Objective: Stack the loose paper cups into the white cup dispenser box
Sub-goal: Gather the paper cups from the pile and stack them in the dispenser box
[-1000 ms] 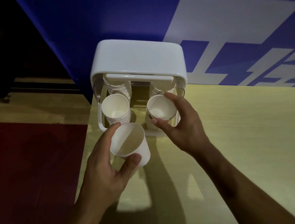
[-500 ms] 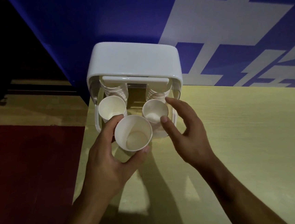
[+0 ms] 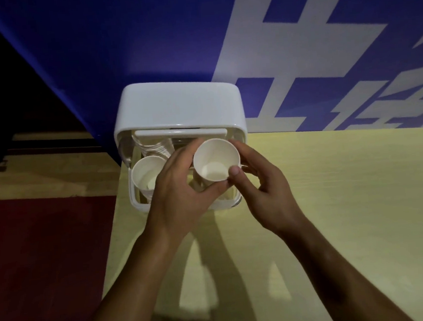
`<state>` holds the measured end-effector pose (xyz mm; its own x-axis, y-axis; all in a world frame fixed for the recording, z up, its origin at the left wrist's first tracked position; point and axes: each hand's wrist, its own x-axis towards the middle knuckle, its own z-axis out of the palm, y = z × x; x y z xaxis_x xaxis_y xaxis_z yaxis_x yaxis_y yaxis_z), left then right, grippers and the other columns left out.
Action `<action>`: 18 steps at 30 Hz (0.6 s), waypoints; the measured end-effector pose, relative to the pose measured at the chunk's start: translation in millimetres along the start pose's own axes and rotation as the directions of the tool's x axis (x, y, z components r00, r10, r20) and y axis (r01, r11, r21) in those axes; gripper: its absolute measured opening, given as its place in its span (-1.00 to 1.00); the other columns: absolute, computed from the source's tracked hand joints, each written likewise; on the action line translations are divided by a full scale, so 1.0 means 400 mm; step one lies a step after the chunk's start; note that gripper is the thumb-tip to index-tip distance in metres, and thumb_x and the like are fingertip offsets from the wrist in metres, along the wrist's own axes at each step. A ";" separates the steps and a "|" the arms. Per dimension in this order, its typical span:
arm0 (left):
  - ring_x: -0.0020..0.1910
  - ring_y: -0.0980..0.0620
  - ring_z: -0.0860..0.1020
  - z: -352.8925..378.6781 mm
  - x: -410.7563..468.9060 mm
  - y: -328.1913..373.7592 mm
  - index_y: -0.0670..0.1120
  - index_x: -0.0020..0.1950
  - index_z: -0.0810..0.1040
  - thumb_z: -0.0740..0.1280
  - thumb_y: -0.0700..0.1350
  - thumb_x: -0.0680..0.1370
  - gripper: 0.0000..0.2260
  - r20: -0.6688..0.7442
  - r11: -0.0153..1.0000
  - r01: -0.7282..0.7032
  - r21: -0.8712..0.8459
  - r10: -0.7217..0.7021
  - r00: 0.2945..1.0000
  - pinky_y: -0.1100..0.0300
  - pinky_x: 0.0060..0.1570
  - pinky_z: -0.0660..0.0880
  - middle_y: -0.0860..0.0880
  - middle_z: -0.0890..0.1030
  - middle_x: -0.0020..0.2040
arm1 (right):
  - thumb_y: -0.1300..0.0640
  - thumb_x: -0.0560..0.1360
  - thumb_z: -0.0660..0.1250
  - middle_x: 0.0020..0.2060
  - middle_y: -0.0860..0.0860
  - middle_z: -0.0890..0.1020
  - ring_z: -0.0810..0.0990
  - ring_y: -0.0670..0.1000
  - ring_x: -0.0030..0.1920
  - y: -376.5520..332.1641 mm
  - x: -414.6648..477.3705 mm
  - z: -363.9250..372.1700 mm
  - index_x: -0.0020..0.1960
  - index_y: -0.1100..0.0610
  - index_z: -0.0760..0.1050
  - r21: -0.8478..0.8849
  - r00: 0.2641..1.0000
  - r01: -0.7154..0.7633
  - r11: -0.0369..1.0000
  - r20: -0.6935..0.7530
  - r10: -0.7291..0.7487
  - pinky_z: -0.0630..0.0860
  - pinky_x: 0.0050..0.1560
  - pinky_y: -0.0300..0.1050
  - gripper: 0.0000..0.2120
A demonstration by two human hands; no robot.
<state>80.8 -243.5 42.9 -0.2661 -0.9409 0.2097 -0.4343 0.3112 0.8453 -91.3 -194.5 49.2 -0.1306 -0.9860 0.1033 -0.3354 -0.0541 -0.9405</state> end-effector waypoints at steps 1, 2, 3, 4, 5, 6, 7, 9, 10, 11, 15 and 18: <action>0.27 0.14 0.55 0.004 -0.001 -0.009 0.03 0.48 0.49 0.59 0.18 0.42 -0.31 0.005 1.000 0.015 0.001 -0.015 1.000 0.29 0.16 0.50 0.10 0.60 0.30 | -0.01 0.66 0.29 0.30 -0.35 0.57 0.53 -0.16 0.36 0.013 0.001 0.005 0.41 -0.24 0.44 -0.006 1.000 -0.006 1.000 0.002 0.006 0.49 0.32 -0.15 -0.66; 0.27 0.14 0.55 0.008 -0.002 -0.019 0.04 0.48 0.49 0.58 0.19 0.41 -0.32 0.013 0.999 0.034 0.000 -0.034 0.999 0.28 0.17 0.50 0.11 0.60 0.30 | -0.02 0.65 0.29 0.31 -0.35 0.56 0.51 -0.18 0.38 0.026 0.001 0.010 0.42 -0.21 0.44 -0.017 1.000 -0.016 1.000 0.004 0.016 0.48 0.33 -0.17 -0.65; 0.27 0.15 0.54 0.011 -0.004 -0.028 0.06 0.47 0.49 0.58 0.20 0.41 -0.33 0.023 0.999 0.055 -0.002 -0.055 0.998 0.29 0.16 0.50 0.12 0.60 0.29 | -0.04 0.65 0.29 0.32 -0.34 0.55 0.49 -0.21 0.39 0.039 0.000 0.015 0.44 -0.18 0.45 -0.030 1.000 -0.031 0.999 0.004 0.031 0.47 0.35 -0.16 -0.64; 0.26 0.17 0.53 0.014 -0.006 -0.035 0.08 0.46 0.50 0.57 0.20 0.41 -0.34 0.031 0.997 0.071 -0.006 -0.071 0.997 0.33 0.15 0.48 0.14 0.59 0.28 | -0.05 0.65 0.29 0.34 -0.33 0.54 0.47 -0.22 0.40 0.051 0.000 0.020 0.45 -0.15 0.45 -0.045 0.999 -0.045 0.998 0.005 0.045 0.46 0.37 -0.14 -0.62; 0.25 0.19 0.53 0.017 -0.008 -0.041 0.11 0.44 0.50 0.57 0.20 0.41 -0.36 0.041 0.997 0.081 -0.011 -0.081 0.996 0.38 0.13 0.47 0.16 0.59 0.27 | -0.04 0.65 0.29 0.36 -0.31 0.53 0.46 -0.23 0.41 0.062 -0.001 0.024 0.46 -0.13 0.45 -0.061 0.999 -0.051 0.997 0.007 0.051 0.46 0.38 -0.13 -0.62; 0.23 0.21 0.53 0.021 -0.008 -0.047 0.13 0.43 0.50 0.57 0.20 0.41 -0.37 0.051 0.996 0.089 -0.013 -0.088 0.995 0.42 0.11 0.46 0.18 0.58 0.26 | -0.03 0.66 0.29 0.37 -0.28 0.53 0.45 -0.21 0.42 0.073 -0.002 0.028 0.47 -0.11 0.46 -0.081 0.999 -0.049 0.996 0.010 0.050 0.46 0.38 -0.11 -0.62; 0.21 0.22 0.53 0.024 -0.008 -0.052 0.14 0.43 0.50 0.57 0.20 0.41 -0.38 0.061 0.995 0.100 -0.012 -0.099 0.993 0.43 0.08 0.45 0.20 0.57 0.24 | -0.01 0.67 0.29 0.38 -0.25 0.53 0.45 -0.18 0.42 0.084 -0.002 0.031 0.48 -0.08 0.46 -0.101 0.999 -0.048 0.994 0.014 0.049 0.46 0.38 -0.08 -0.62; 0.18 0.23 0.51 0.032 -0.007 -0.064 0.12 0.45 0.49 0.57 0.20 0.40 -0.35 0.075 0.991 0.130 -0.001 -0.130 0.989 0.43 0.07 0.45 0.22 0.53 0.24 | 0.00 0.68 0.29 0.39 -0.20 0.54 0.45 -0.16 0.42 0.103 0.001 0.035 0.49 -0.06 0.45 -0.136 0.998 -0.054 0.989 0.025 0.058 0.46 0.37 -0.05 -0.62; 0.21 0.20 0.51 0.036 -0.006 -0.070 0.10 0.47 0.49 0.58 0.18 0.40 -0.33 0.081 0.990 0.144 0.009 -0.144 0.986 0.40 0.09 0.46 0.21 0.52 0.26 | 0.00 0.68 0.28 0.38 -0.19 0.54 0.46 -0.15 0.41 0.111 0.002 0.037 0.49 -0.06 0.45 -0.150 0.997 -0.060 0.987 0.030 0.065 0.46 0.37 -0.03 -0.62; 0.24 0.17 0.51 0.040 -0.005 -0.076 0.07 0.48 0.48 0.59 0.16 0.40 -0.31 0.086 0.988 0.151 0.025 -0.153 0.985 0.35 0.12 0.48 0.18 0.52 0.28 | -0.01 0.69 0.27 0.38 -0.18 0.54 0.46 -0.15 0.41 0.120 0.004 0.039 0.49 -0.06 0.44 -0.164 0.997 -0.068 0.984 0.035 0.075 0.46 0.37 -0.02 -0.62; 0.24 0.15 0.50 0.049 -0.004 -0.093 0.02 0.52 0.46 0.62 0.11 0.40 -0.27 0.102 0.985 0.168 0.040 -0.171 0.980 0.40 0.13 0.44 0.22 0.47 0.26 | -0.04 0.69 0.23 0.42 -0.16 0.53 0.45 -0.16 0.42 0.144 0.003 0.048 0.53 -0.06 0.40 -0.210 0.995 -0.080 0.974 0.046 0.092 0.46 0.38 -0.04 -0.59; 0.25 0.09 0.53 0.049 -0.006 -0.103 0.02 0.54 0.44 0.63 0.13 0.38 -0.23 0.120 0.983 0.173 0.061 -0.180 0.976 0.21 0.19 0.52 0.20 0.48 0.27 | -0.01 0.70 0.23 0.38 -0.18 0.55 0.48 -0.19 0.38 0.149 0.000 0.053 0.51 -0.07 0.41 -0.213 0.995 -0.074 0.974 0.045 0.085 0.45 0.34 -0.17 -0.62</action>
<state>82.4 -251.6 -2.1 -0.2854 -0.9584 -0.0062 -0.5258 0.1512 0.8371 -91.4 -200.9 -13.8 -0.1170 -0.9931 0.0081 -0.5157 0.0538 -0.8551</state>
